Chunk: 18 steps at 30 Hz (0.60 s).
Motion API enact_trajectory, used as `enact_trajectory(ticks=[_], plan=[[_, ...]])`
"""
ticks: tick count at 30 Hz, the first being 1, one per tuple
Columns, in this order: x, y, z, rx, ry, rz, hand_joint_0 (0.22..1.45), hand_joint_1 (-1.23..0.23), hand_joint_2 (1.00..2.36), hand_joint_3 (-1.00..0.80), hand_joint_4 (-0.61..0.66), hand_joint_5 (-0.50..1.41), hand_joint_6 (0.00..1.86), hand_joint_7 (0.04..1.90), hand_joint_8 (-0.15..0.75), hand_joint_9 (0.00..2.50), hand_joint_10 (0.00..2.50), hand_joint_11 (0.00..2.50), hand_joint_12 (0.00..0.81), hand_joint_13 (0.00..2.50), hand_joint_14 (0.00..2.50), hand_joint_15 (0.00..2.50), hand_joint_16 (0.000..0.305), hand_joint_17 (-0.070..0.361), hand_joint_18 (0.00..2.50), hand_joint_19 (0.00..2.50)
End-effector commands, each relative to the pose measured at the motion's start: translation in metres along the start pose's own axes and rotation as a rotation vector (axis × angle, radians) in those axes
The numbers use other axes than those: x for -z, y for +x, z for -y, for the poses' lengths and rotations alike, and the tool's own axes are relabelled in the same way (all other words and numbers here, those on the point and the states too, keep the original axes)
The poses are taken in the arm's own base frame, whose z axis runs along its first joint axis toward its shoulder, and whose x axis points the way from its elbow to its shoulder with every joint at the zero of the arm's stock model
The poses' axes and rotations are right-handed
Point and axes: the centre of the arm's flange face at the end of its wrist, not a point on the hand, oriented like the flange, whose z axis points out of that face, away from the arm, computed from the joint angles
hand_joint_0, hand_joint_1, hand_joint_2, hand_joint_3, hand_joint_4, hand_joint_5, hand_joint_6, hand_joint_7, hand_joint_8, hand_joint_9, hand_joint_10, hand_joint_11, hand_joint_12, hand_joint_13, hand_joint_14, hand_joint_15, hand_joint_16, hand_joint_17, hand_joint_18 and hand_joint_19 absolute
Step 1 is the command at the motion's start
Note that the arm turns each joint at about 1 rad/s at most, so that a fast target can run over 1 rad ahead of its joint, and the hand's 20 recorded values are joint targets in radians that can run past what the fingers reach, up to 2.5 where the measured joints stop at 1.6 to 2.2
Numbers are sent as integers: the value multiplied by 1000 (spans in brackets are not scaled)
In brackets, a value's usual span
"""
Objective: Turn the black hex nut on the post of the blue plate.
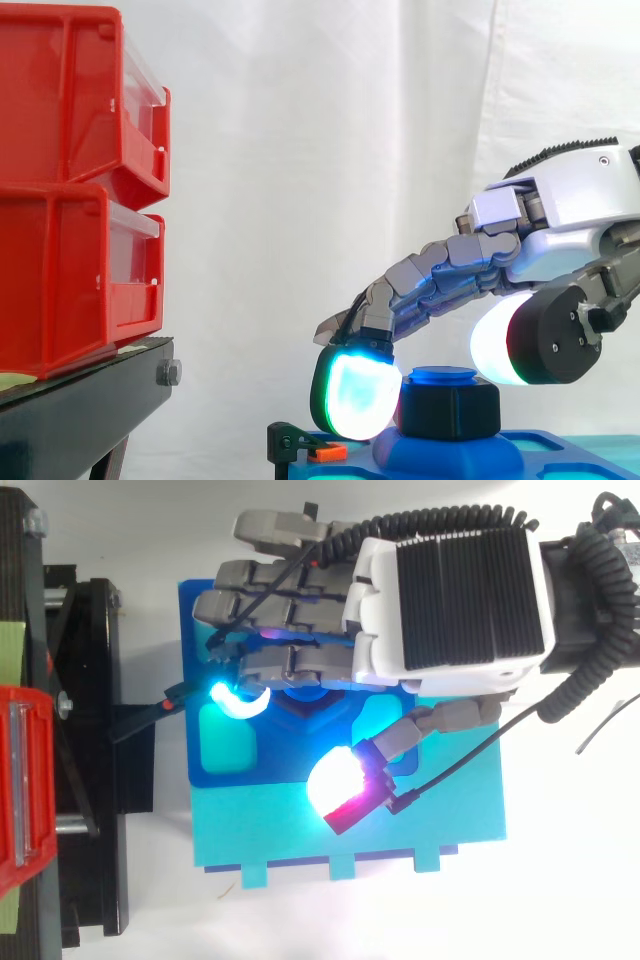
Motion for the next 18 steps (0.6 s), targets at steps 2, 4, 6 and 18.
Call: enact_trajectory(ticks=[2,4,6,18], plan=[[0,0,0,0,0,0,471,-355,1000,-500,200,-200,502,796,241,235,0,0,355,205,0,3,51,114,0,12],[1,0,1,0,2,-1,471,-355,1000,-500,202,-200,502,797,241,234,0,0,355,205,0,3,51,114,0,12],[1,0,2,-1,3,-1,471,-355,1000,-500,202,-200,502,798,241,234,0,0,355,205,0,3,51,114,0,12],[3,-2,9,-2,7,2,472,-355,1000,-500,201,-200,502,798,241,235,0,0,354,206,0,10,51,114,0,6]])
